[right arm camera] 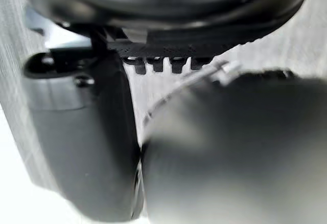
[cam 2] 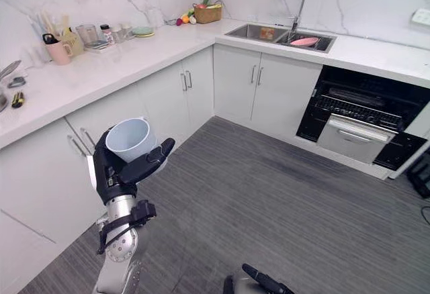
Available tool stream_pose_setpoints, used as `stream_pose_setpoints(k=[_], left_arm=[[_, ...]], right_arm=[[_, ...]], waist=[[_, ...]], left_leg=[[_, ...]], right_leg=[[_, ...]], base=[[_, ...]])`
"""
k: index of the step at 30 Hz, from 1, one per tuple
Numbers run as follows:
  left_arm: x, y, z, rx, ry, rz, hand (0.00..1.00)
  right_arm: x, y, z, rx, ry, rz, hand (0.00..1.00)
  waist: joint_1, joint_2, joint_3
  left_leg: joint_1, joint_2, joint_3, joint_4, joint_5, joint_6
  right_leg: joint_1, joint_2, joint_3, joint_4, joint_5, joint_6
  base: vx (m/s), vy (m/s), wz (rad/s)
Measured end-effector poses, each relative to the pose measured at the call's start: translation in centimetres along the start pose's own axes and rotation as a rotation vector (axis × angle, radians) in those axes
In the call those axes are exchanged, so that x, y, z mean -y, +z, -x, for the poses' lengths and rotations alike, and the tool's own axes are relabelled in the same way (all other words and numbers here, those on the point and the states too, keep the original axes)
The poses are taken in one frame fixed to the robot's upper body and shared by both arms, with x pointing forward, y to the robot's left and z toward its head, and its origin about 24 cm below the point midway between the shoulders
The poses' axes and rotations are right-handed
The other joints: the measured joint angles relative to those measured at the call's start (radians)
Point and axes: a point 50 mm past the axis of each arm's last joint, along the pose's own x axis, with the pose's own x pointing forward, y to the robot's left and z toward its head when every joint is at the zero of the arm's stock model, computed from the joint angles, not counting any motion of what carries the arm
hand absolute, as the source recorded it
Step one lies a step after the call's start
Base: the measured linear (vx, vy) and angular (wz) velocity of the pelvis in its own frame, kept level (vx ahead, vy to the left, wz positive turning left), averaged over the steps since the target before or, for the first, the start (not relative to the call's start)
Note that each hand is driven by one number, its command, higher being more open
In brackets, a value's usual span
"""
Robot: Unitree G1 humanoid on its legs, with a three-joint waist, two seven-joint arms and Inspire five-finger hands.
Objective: Walk over to the sink, pick up the cup, carry it to the dishwasher, place the cup inside the dishwasher, then close the dishwasher door
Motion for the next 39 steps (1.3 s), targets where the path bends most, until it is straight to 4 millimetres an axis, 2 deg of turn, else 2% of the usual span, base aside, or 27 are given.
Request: stream_pose_setpoints(k=[1, 3, 6, 8, 9, 10, 12, 13, 14, 16, 17, 18, 19, 20, 21, 22, 23, 25, 27, 28, 29, 31, 33, 35, 36, 38, 39], left_arm=[[-0.1, -0.1, 0.3, -0.01, -0.021, -0.003, 0.0], [0.1, 0.1, 0.3, -0.002, -0.037, 0.006, 0.0], [-0.2, 1.6, -0.2, 0.066, -0.031, 0.019, 0.0], [-0.3, 1.8, -0.3, 0.08, -0.019, 0.022, 0.0], [-0.2, 1.8, -0.2, 0.077, -0.018, 0.026, 0.0], [0.2, 1.7, 0.0, 0.069, -0.02, 0.037, 0.0], [0.3, 1.4, 0.3, 0.053, -0.032, 0.031, 0.0], [0.4, 1.3, 0.2, 0.05, -0.047, 0.029, 0.0], [0.9, 1.6, 0.0, 0.063, -0.072, 0.038, 0.0], [1.1, 1.9, -0.8, 0.088, -0.078, 0.045, 0.0], [1.3, 2.2, -1.1, 0.109, -0.099, 0.047, 0.0], [1.9, 2.9, -1.1, 0.134, -0.117, 0.077, 0.0], [1.8, 3.3, -1.3, 0.166, -0.12, 0.074, 0.0], [1.9, 3.7, -1.7, 0.196, -0.1, 0.077, 0.0], [1.9, 3.6, -1.8, 0.196, -0.086, 0.079, 0.0], [2.0, 3.5, -2.0, 0.194, -0.074, 0.075, 0.0], [2.1, 3.1, -2.2, 0.185, -0.074, 0.067, 0.0], [2.0, 2.4, -2.5, 0.159, -0.069, 0.042, 0.0], [1.1, 2.1, -2.5, 0.15, -0.037, 0.017, 0.0], [0.4, 2.0, -2.6, 0.146, -0.013, -0.003, 0.0], [0.2, 1.4, -2.3, 0.121, 0.012, -0.005, 0.0], [1.2, 1.3, -1.9, 0.108, 0.009, 0.031, 0.0], [1.8, 1.2, -1.8, 0.098, -0.011, 0.052, 0.0], [2.4, 1.1, -1.5, 0.088, -0.045, 0.065, 0.0], [2.8, 1.3, -1.3, 0.091, -0.063, 0.078, 0.0], [2.9, 1.8, -0.9, 0.103, -0.077, 0.099, 0.0], [2.6, 1.9, -0.9, 0.118, -0.092, 0.096, 0.0]], right_arm=[[0.1, -0.3, 0.0, -0.014, -0.01, 0.003, 1.0], [0.4, -1.0, 0.2, -0.032, -0.022, -0.01, 1.0], [0.1, -0.7, -0.2, -0.052, -0.015, -0.014, 1.0], [-0.7, -0.5, -0.6, -0.072, -0.001, 0.014, 1.0], [-0.6, -0.5, -0.6, -0.074, -0.003, 0.022, 1.0], [-0.7, -0.8, -0.7, -0.083, -0.008, 0.037, 1.0], [-0.5, -2.2, -0.7, -0.121, -0.028, 0.018, 1.0], [-0.7, -3.1, -0.9, -0.145, -0.037, -0.004, 1.0], [-1.1, -3.8, -1.0, -0.165, -0.04, -0.037, 1.0], [-2.1, -3.9, -1.4, -0.175, -0.041, -0.043, 1.0], [-1.8, -4.5, -1.3, -0.185, -0.047, -0.053, 1.0], [-0.9, -5.2, -0.9, -0.187, -0.065, -0.07, 1.0], [-1.2, -5.3, -1.0, -0.185, -0.05, -0.073, 1.0], [-1.8, -5.1, -1.1, -0.167, -0.026, -0.074, 1.0], [-1.7, -4.7, -1.1, -0.147, -0.015, -0.078, 1.0], [-1.7, -3.8, -1.1, -0.108, 0.006, -0.061, 1.0], [-2.0, -3.4, -1.1, -0.09, 0.024, -0.062, 1.0], [-2.2, -3.1, -1.1, -0.085, 0.033, -0.061, 1.0], [-2.1, -3.2, -1.1, -0.095, 0.03, -0.056, 1.0], [-2.0, -3.3, -1.0, -0.101, 0.027, -0.05, 1.0], [-1.6, -3.3, -0.9, -0.103, 0.031, -0.051, 1.0], [-0.7, -1.9, -0.7, -0.083, 0.013, -0.027, 1.0], [-0.8, -1.7, -0.8, -0.088, -0.003, -0.025, 1.0], [-0.7, -2.3, -0.6, -0.098, -0.019, -0.041, 1.0], [-0.4, -2.0, -0.4, -0.082, -0.031, -0.035, 1.0], [0.1, -2.2, -0.2, -0.078, -0.068, -0.038, 1.0], [0.1, -2.3, -0.2, -0.082, -0.08, -0.042, 1.0]], waist=[[0.008, -0.01, 0.003], [0.028, -0.013, 0.001], [0.062, -0.021, 0.001], [0.063, -0.023, -0.001], [0.064, -0.023, -0.001], [0.073, -0.026, -0.005], [0.09, -0.067, -0.041], [0.073, -0.1, -0.064], [0.058, -0.141, -0.066], [0.059, -0.153, -0.046], [0.065, -0.168, -0.041], [0.056, -0.15, -0.055], [0.056, -0.182, -0.058], [0.054, -0.196, -0.059], [0.045, -0.188, -0.06], [0.024, -0.166, -0.053], [0.009, -0.155, -0.051], [-0.004, -0.147, -0.047], [0.002, -0.151, -0.047], [0.007, -0.161, -0.049], [0.0, -0.139, -0.077], [-0.011, -0.071, -0.079], [-0.012, -0.067, -0.071], [-0.01, -0.077, -0.044], [0.001, -0.061, -0.039], [0.023, -0.052, -0.039], [0.037, -0.058, -0.039]], left_leg=[[-0.09, 0.002, 0.004, 0.096, -0.016, 0.027], [-0.216, -0.013, 0.029, 0.086, -0.047, 0.064], [-0.297, -0.07, 0.122, -0.337, -0.089, 0.075], [-0.264, -0.17, 0.062, -0.88, 0.01, 0.073], [-0.263, -0.187, 0.035, -0.964, 0.041, 0.072], [-0.274, -0.207, 0.001, -1.036, 0.086, 0.069], [-0.274, -0.239, -0.007, -0.997, 0.255, 0.134], [-0.264, -0.262, 0.001, -0.982, 0.274, 0.126], [-0.239, -0.286, 0.012, -0.969, 0.244, 0.148], [-0.216, -0.261, 0.067, -0.848, 0.164, 0.156], [-0.179, -0.279, 0.1, -0.8, 0.117, 0.134], [-0.086, -0.277, 0.124, -0.896, 0.041, 0.219], [-0.056, -0.294, 0.139, -0.917, 0.017, 0.192], [-0.002, -0.301, 0.156, -0.955, -0.002, 0.186], [0.022, -0.295, 0.161, -0.973, -0.007, 0.183], [0.067, -0.269, 0.166, -0.999, -0.01, 0.178], [0.093, -0.243, 0.173, -1.014, -0.012, 0.176], [0.181, -0.202, 0.215, -1.053, -0.026, 0.146], [0.269, -0.21, 0.263, -1.08, -0.048, 0.113], [0.324, -0.236, 0.282, -1.078, -0.068, 0.085], [0.337, -0.226, 0.292, -1.065, -0.101, 0.059], [0.333, -0.173, 0.314, -1.042, -0.129, 0.035], [0.328, -0.133, 0.319, -0.965, -0.132, 0.026], [0.212, -0.034, 0.291, -0.566, -0.101, 0.032], [0.102, 0.035, 0.257, -0.311, -0.083, 0.064], [-0.02, 0.07, 0.205, -0.148, -0.103, 0.059], [-0.067, 0.061, 0.195, -0.191, -0.133, 0.06]], right_leg=[[0.072, 0.017, 0.016, -0.049, -0.016, -0.008], [0.168, 0.031, 0.05, -0.133, -0.011, -0.01], [0.292, 0.036, 0.159, -0.241, -0.009, -0.011], [0.383, 0.029, 0.246, -0.303, -0.026, 0.018], [0.404, 0.03, 0.266, -0.312, -0.037, 0.029], [0.438, 0.03, 0.307, -0.309, -0.074, 0.046], [0.478, -0.006, 0.367, -0.286, -0.139, 0.063], [0.481, -0.039, 0.37, -0.252, -0.154, 0.086], [0.461, -0.066, 0.361, -0.164, -0.141, 0.111], [0.441, -0.049, 0.321, -0.022, -0.006, 0.121], [0.406, -0.063, 0.251, 0.128, 0.095, 0.174], [0.32, -0.082, 0.174, 0.336, 0.256, 0.239], [0.258, -0.124, 0.144, 0.46, 0.231, 0.201], [0.132, -0.172, 0.1, 0.594, 0.118, 0.117], [0.081, -0.183, 0.071, 0.601, 0.068, 0.113], [0.004, -0.183, 0.025, 0.53, -0.028, 0.121], [-0.025, -0.176, -0.02, 0.404, -0.068, 0.128], [-0.035, -0.157, -0.142, 0.007, -0.025, 0.143], [-0.032, -0.147, -0.19, -0.212, 0.179, 0.107], [-0.032, -0.149, -0.173, -0.245, 0.383, 0.056], [-0.011, -0.14, -0.172, -0.251, 0.281, -0.017], [-0.002, -0.082, -0.173, -0.283, 0.255, -0.018], [0.024, -0.048, -0.166, -0.285, 0.21, -0.016], [0.102, -0.021, -0.151, -0.3, 0.159, -0.014], [0.132, 0.005, -0.133, -0.297, 0.131, -0.018], [0.168, 0.031, -0.087, -0.302, 0.1, -0.03], [0.196, 0.033, -0.053, -0.316, 0.094, -0.028]], base=[[0.73, -0.273, -0.35], [0.65, -0.208, -0.49], [0.61, -0.06, -0.92], [0.59, 0.082, -0.98], [0.57, 0.155, -0.96], [0.59, 0.205, -1.1], [0.64, 0.237, -0.92], [0.71, 0.232, -0.22], [0.84, 0.249, -0.2], [0.63, 0.199, -0.4], [0.48, 0.313, -0.44], [0.45, 0.345, -0.39], [0.41, 0.281, -0.41], [0.32, 0.134, -0.38], [0.39, 0.109, -0.36], [0.38, 0.082, -0.12], [0.47, 0.066, -0.03], [0.56, 0.001, -0.28], [0.55, -0.051, -0.73], [0.58, -0.112, -0.66], [0.6, -0.12, -0.51], [0.5, -0.081, -0.22], [0.38, -0.075, -0.2], [0.32, -0.104, -0.22], [0.26, -0.072, -0.34], [0.27, 0.003, -0.7], [0.29, 0.033, -0.81]])
